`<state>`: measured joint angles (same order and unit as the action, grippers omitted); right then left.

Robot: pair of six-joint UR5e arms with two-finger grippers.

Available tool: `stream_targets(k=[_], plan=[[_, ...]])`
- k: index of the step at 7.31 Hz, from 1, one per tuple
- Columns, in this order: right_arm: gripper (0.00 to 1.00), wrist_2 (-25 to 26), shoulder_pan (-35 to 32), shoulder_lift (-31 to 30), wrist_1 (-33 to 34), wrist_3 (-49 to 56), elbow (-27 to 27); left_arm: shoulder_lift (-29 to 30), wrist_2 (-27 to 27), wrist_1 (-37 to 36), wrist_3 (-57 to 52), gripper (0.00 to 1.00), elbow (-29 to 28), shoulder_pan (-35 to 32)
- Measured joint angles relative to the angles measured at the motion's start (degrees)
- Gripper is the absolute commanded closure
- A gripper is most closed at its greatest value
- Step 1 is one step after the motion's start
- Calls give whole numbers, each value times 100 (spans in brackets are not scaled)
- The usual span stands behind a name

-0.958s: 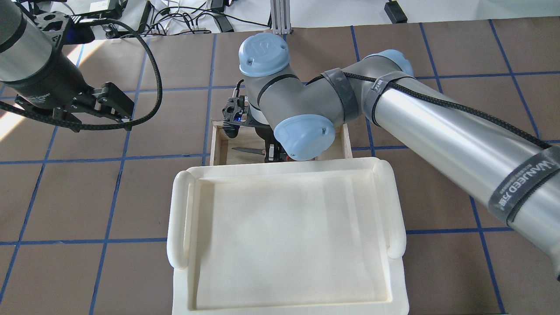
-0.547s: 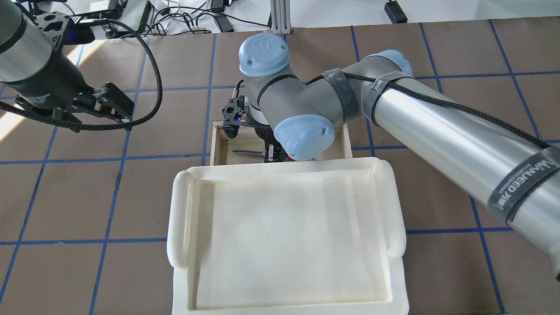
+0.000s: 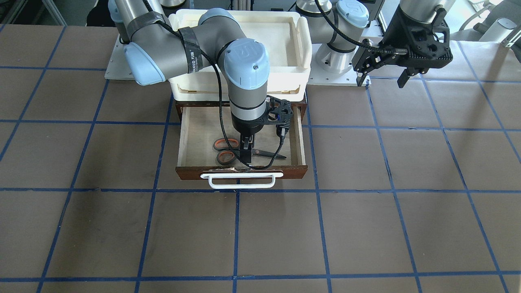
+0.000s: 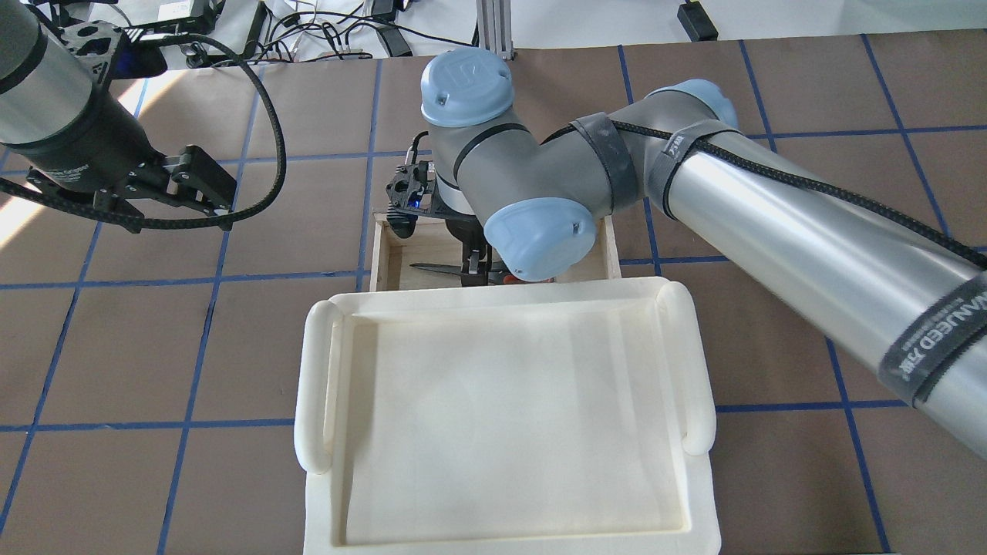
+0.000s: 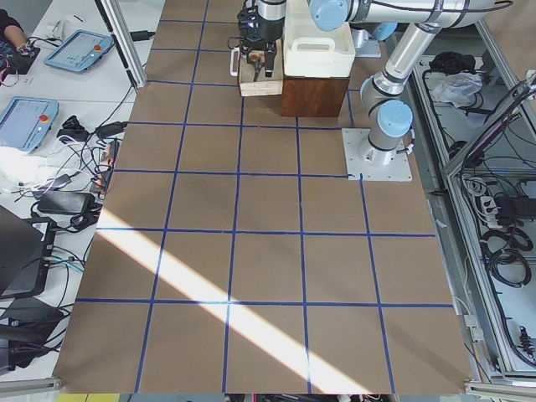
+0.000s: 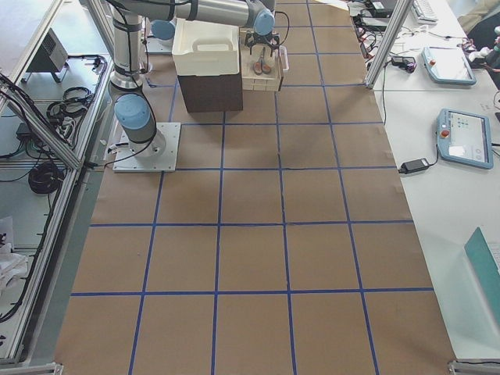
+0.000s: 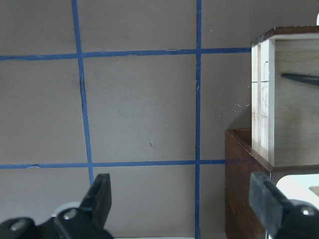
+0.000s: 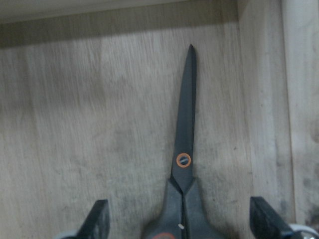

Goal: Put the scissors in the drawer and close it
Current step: 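Open the right gripper and raise it away from the drawer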

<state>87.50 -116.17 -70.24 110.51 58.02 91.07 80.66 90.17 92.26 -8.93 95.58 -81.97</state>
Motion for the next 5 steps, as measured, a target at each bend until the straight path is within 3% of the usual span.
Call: stream_targets(k=[3, 5], plan=[[0, 37, 212, -476, -259, 49, -94, 78, 65, -13, 8, 0, -31, 5], [0, -42, 751, -732, -482, -21, -284, 160, 67, -54, 7, 0, -68, 37]])
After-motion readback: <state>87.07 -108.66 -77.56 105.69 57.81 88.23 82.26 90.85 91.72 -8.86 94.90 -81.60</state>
